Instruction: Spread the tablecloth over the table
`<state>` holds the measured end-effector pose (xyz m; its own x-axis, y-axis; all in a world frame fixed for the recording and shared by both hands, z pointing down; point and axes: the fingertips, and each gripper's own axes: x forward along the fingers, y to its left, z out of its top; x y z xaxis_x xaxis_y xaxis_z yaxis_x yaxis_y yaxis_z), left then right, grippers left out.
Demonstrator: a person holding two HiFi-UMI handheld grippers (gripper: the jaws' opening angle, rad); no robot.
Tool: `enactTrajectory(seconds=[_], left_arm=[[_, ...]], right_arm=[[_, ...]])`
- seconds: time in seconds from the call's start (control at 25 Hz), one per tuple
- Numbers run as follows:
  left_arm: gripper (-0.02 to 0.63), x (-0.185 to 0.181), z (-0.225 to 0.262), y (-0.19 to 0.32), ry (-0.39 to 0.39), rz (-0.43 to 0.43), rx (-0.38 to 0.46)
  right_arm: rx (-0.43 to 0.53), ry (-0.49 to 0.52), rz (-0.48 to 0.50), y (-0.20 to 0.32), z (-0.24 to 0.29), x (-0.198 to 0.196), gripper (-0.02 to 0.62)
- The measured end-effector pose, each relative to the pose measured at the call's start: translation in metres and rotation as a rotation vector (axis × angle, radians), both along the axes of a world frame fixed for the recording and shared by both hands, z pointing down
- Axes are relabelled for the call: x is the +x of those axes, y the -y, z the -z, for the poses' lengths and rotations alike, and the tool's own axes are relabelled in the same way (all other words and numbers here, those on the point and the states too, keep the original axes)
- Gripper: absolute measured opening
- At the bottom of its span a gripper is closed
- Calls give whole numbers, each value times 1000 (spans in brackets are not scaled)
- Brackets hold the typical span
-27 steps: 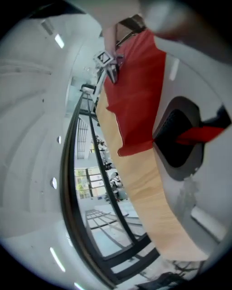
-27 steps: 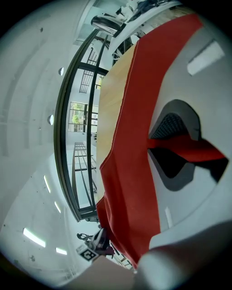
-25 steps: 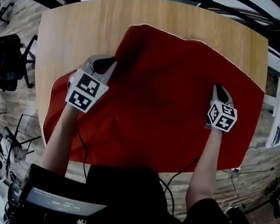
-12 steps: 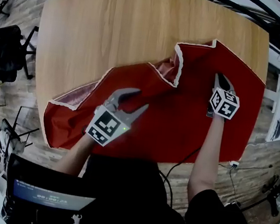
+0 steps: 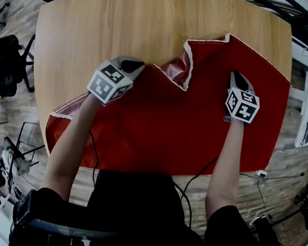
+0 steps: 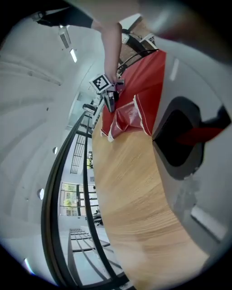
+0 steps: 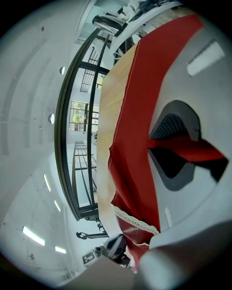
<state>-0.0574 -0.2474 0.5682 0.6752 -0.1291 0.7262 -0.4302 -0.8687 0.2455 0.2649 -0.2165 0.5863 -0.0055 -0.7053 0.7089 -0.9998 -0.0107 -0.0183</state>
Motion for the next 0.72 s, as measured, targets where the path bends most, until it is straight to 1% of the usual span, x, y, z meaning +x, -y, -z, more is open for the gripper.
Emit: enactTrajectory(seconds=[0.08,0.12,0.2,0.24,0.28,0.32,0.36,0.4,0.48,0.56,0.64,0.72], left_arm=[[7,-3,4,-1,-15,-7,-16],[58,-2,8,-2,-38,-10,-36],[258,0,11,-8,-66,-36,-93],[276,1,7,-12,-50,-59,-102],[251,0,1,-14,-20,-80,-92],[180,-1,-6,-14,11,-89,-72],[72,-4,-10,-12,30,-84,-52],[18,-6,-9,-7,34,-68,-39],[15,-12,4,5,16,-25,-19],[15,-28,24,26,4,31,23],[14,-59,43,59,8,114,79],[13,-99,57,98,43,200,144]], right_arm=[[2,0,1,1,0,0,61],[1,1,1,0,0,1,61],[0,0,1,-1,0,3,61],[1,-2,0,-2,0,4,61],[1,-4,-1,-3,1,5,61],[1,-4,-2,-4,1,5,61],[1,-1,-2,-4,1,5,61],[2,4,-2,-3,0,4,61],[2,12,0,-1,0,5,61],[0,14,-1,-2,0,8,61],[1,4,2,-2,1,8,60],[7,-20,16,2,0,3,41]])
